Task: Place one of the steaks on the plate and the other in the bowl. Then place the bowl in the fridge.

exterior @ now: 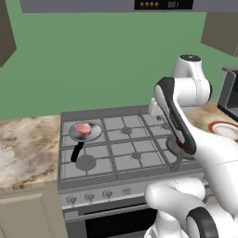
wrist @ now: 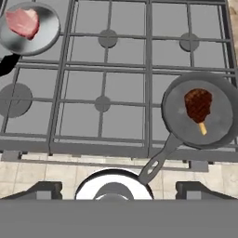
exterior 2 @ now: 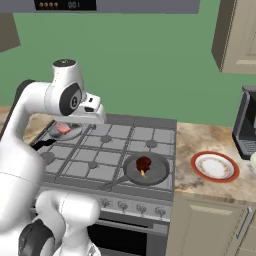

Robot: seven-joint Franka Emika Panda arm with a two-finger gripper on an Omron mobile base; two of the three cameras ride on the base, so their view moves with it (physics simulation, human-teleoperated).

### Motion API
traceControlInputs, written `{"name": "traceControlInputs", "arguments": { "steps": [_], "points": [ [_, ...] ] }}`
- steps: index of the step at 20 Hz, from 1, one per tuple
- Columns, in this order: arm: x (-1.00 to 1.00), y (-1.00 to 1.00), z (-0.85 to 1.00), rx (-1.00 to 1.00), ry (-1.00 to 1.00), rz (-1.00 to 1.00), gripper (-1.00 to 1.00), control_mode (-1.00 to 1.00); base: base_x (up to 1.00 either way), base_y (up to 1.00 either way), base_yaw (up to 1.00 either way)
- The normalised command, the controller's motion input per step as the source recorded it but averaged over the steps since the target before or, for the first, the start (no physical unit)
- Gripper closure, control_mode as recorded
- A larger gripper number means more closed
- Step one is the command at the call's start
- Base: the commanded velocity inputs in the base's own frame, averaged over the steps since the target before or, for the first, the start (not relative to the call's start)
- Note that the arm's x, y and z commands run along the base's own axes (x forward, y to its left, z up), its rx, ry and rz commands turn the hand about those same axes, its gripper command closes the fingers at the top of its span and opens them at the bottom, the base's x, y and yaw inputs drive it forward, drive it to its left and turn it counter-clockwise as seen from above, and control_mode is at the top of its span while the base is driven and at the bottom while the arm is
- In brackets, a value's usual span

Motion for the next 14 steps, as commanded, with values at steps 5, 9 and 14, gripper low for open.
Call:
{"name": "traceControlInputs", "arguments": {
  "steps": [5, 9, 14],
  "points": [
    [-0.21, -0.32, -0.33, 0.0, 0.08, 0.0, -1.0, -1.0, 0.0, 0.0, 0.0],
    [-0.03, -0.57, -0.38, 0.0, 0.07, 0.0, -1.0, -1.0, 0.0, 0.0, 0.0],
    [0.0, -0.58, -0.44, 0.0, 0.09, 0.0, -1.0, -1.0, 0.0, 0.0, 0.0]
  ]
}}
